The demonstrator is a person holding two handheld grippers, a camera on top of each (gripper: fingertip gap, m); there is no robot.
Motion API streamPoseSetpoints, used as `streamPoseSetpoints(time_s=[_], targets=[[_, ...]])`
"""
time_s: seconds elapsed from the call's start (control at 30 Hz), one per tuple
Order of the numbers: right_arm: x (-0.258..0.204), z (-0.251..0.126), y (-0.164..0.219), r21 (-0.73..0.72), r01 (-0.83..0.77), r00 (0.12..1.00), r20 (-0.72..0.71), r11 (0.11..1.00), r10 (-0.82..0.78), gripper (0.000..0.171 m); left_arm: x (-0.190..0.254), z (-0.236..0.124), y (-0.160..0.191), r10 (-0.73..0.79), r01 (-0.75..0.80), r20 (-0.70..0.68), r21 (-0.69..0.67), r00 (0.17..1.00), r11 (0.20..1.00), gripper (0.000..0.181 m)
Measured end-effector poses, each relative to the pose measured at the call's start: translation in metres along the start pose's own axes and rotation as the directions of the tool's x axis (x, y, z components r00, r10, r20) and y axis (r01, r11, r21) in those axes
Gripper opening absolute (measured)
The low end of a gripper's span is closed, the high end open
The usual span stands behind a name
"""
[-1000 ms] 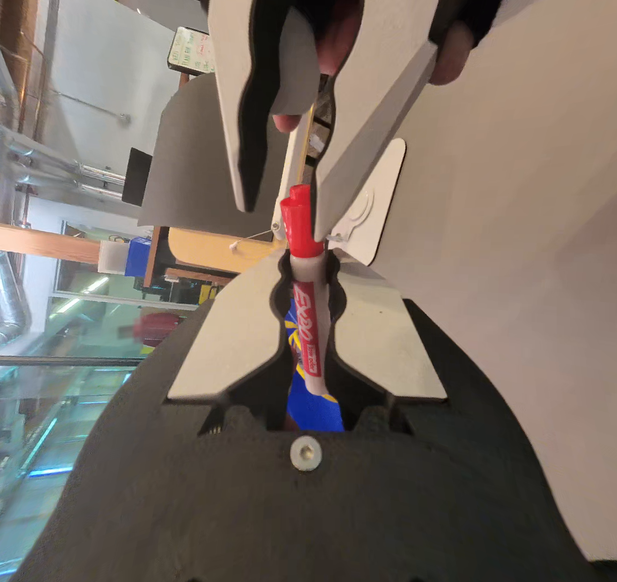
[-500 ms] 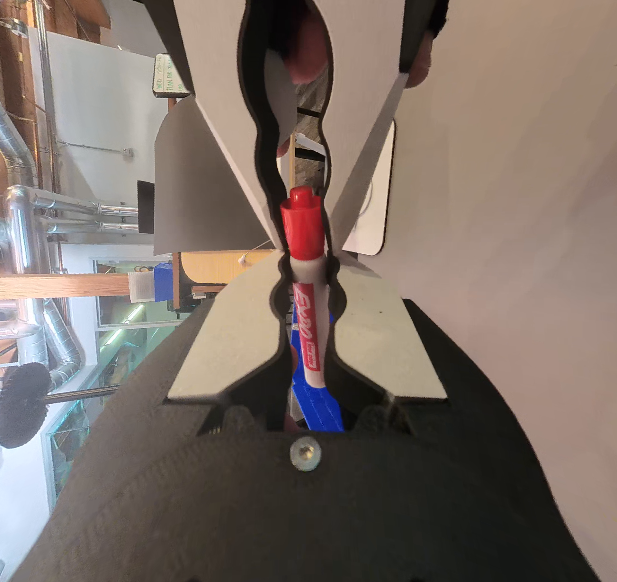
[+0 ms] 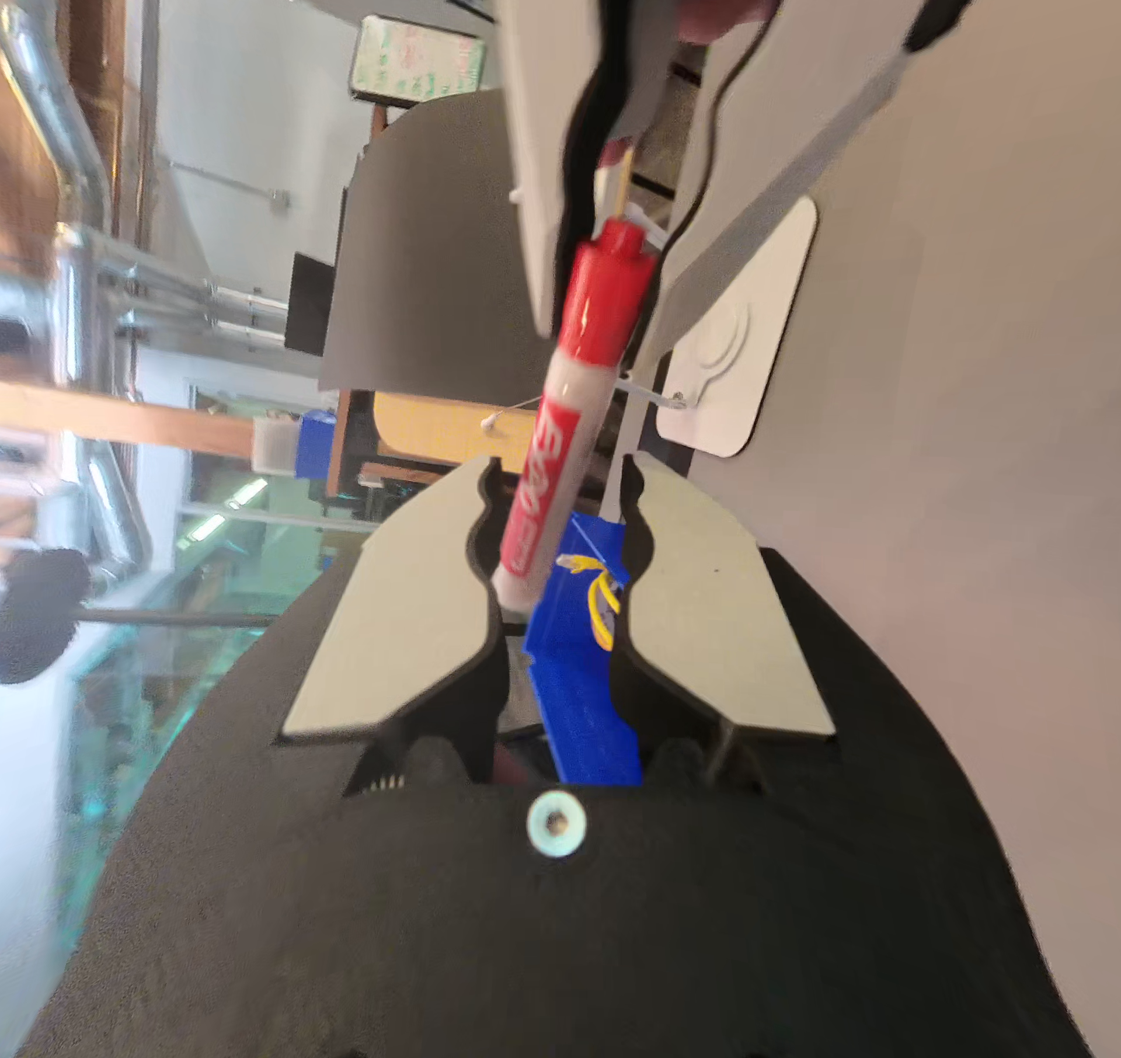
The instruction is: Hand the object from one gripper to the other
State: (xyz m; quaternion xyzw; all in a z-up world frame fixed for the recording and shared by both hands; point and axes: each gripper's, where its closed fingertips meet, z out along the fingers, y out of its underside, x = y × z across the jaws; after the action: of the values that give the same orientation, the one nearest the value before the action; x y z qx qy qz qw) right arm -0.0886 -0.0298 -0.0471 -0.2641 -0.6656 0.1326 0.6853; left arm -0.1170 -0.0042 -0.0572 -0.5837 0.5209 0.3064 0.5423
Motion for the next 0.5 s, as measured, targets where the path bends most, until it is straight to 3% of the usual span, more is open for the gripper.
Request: streamPoseSetpoints(time_s=[0.07, 0.13, 0.2, 0.27, 0.37, 0.43, 0.5], targets=[[0.016, -0.004, -0.002, 0.007, 0.024, 0.995, -0.095, 1.000, -0.024, 0.016, -0.014, -0.007, 0.004, -0.198, 0.197, 0.003, 0.033, 0.980, 0.980, 0.040], [0.030, -0.007, -0.003, -0.009, 0.087, 0.976, -0.202, 0.996, -0.087, 0.016, -0.025, -0.015, 0.005, -0.452, 0.454, -0.044, 0.094, 0.891, 0.886, 0.039], [0.040, -0.011, -0.007, -0.033, 0.178, 0.934, -0.310, 0.984, -0.179, 0.016, -0.034, -0.020, 0.005, -0.691, 0.705, -0.140, 0.143, 0.709, 0.694, 0.042], [0.043, -0.011, -0.011, -0.070, 0.269, 0.880, -0.388, 0.961, -0.274, 0.016, -0.043, -0.024, 0.004, -0.847, 0.887, -0.264, 0.167, 0.462, 0.431, 0.044], [0.039, -0.009, -0.019, -0.116, 0.388, 0.786, -0.476, 0.915, -0.394, 0.016, -0.041, -0.022, 0.002, -0.892, 0.989, -0.430, 0.094, 0.142, 0.112, 0.054], [0.032, -0.006, -0.022, -0.136, 0.443, 0.739, -0.505, 0.886, -0.447, 0.016, -0.034, -0.019, -0.006, -0.854, 1.000, -0.520, 0.015, -0.011, -0.022, 0.060], [0.026, -0.001, -0.021, -0.152, 0.471, 0.715, -0.511, 0.869, -0.477, 0.015, -0.034, -0.018, -0.013, -0.812, 0.992, -0.573, -0.012, -0.113, -0.129, 0.059]])
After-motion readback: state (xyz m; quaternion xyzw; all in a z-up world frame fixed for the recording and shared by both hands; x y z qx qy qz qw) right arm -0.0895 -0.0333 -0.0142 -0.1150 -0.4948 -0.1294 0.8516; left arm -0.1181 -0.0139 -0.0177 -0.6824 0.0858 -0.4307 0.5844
